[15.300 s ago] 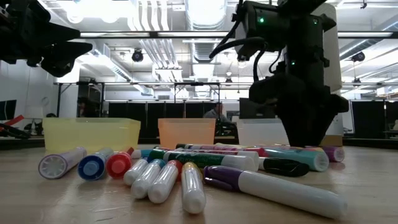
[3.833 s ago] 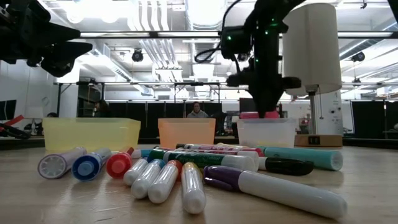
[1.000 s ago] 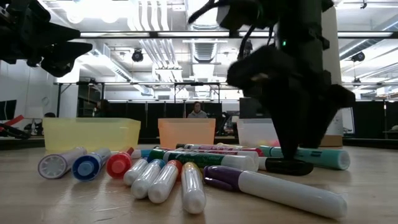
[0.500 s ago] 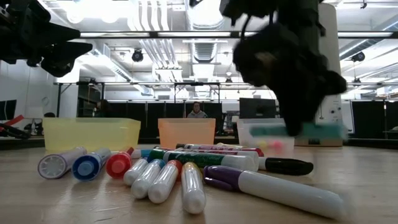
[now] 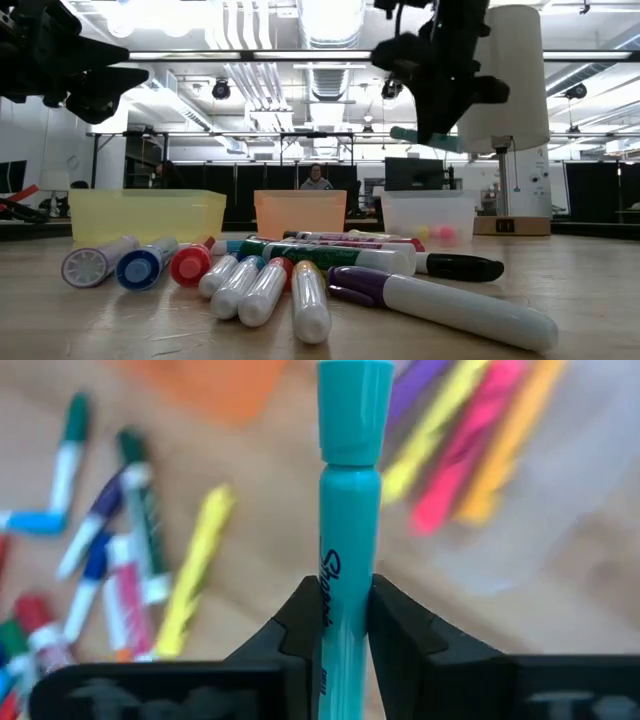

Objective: Pick & Place Markers
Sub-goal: Put the blue highlighter into the transparent bin

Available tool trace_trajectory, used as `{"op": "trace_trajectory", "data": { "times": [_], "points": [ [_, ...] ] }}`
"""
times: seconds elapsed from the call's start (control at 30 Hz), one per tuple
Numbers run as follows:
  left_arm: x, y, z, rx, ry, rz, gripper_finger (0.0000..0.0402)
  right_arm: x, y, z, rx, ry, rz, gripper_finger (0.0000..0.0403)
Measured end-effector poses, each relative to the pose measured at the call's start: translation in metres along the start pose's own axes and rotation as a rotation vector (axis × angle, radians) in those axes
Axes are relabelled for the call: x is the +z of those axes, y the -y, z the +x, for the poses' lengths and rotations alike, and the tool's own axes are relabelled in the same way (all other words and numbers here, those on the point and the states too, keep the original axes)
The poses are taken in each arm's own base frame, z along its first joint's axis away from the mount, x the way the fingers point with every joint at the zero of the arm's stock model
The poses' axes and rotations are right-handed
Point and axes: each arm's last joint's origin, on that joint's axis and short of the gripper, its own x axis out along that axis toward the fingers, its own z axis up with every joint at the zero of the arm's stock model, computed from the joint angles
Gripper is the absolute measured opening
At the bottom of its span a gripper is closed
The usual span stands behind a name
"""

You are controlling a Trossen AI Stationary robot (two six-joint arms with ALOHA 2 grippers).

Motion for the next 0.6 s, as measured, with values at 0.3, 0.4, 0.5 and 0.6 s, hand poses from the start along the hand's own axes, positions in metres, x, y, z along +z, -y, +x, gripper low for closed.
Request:
{"op": "trace_trajectory", "data": {
  "times": [0.3, 0.4, 0.5, 0.6],
  "points": [
    [0.0, 0.0, 0.0, 0.0, 0.0, 0.0, 0.0179, 0.058, 0.044, 0.018, -0.085, 0.009, 0.052, 0.0057],
    [0.0, 0.0, 0.0, 0.0, 0.0, 0.0, 0.0179, 0.069, 0.053, 0.032, -0.101, -0.039, 0.059, 0.0057],
    [0.0, 0.0, 0.0, 0.0, -0.001, 0.0, 0.0179, 0.074, 0.056, 0.045, -0.124, -0.078, 0.051, 0.0058],
    [0.0, 0.0, 0.0, 0.0, -0.001, 0.0, 0.0179, 0.077, 0.058, 0.058, -0.14, -0.116, 0.05, 0.0058]
  ]
}}
